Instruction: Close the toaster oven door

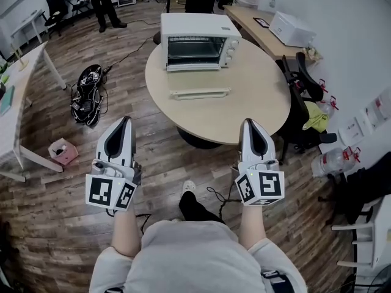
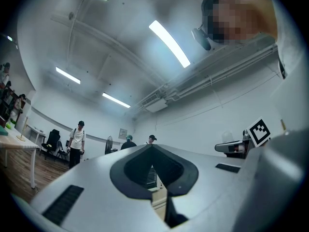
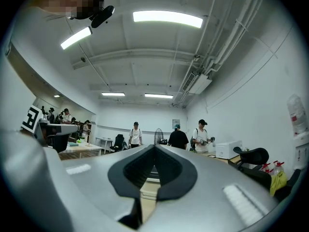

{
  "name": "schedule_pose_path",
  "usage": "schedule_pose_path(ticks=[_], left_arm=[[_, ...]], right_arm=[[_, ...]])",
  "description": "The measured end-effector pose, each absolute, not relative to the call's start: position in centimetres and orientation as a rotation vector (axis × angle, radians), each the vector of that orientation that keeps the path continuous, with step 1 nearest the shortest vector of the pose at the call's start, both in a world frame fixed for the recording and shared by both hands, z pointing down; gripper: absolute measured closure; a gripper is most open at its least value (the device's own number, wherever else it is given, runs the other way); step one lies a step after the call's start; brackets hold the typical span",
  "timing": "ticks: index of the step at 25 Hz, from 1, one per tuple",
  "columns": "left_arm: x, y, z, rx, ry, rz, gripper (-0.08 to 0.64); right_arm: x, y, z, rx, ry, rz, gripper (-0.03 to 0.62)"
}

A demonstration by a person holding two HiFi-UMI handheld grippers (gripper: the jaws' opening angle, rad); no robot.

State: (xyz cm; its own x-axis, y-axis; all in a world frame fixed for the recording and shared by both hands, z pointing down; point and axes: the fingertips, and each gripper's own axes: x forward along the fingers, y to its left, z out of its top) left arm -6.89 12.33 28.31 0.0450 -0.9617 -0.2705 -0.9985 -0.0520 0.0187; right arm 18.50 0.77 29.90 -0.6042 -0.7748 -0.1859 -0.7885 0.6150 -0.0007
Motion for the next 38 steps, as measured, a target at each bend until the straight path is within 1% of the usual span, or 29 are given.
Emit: schedule_pose_path(ticks=[21,29,38], left_arm=[[-6.9,-3.0,26.5,-2.114,2.033,0.278,0.554],[-8.0,-7.4,26.3,-2.078,2.050,0.281,0.554],[-9.4,-9.6,27.1,-2.057,2.085,0.271,0.554]], right_arm=[[17.5,-15.5,28.8,-1.245,2.661,0.075,0.580],[16.0,-20.5,28.7,-1.203,2.668,0.074,0.580],[13.6,-23.4,29.5,-1.162,2.697,0.050,0.580]])
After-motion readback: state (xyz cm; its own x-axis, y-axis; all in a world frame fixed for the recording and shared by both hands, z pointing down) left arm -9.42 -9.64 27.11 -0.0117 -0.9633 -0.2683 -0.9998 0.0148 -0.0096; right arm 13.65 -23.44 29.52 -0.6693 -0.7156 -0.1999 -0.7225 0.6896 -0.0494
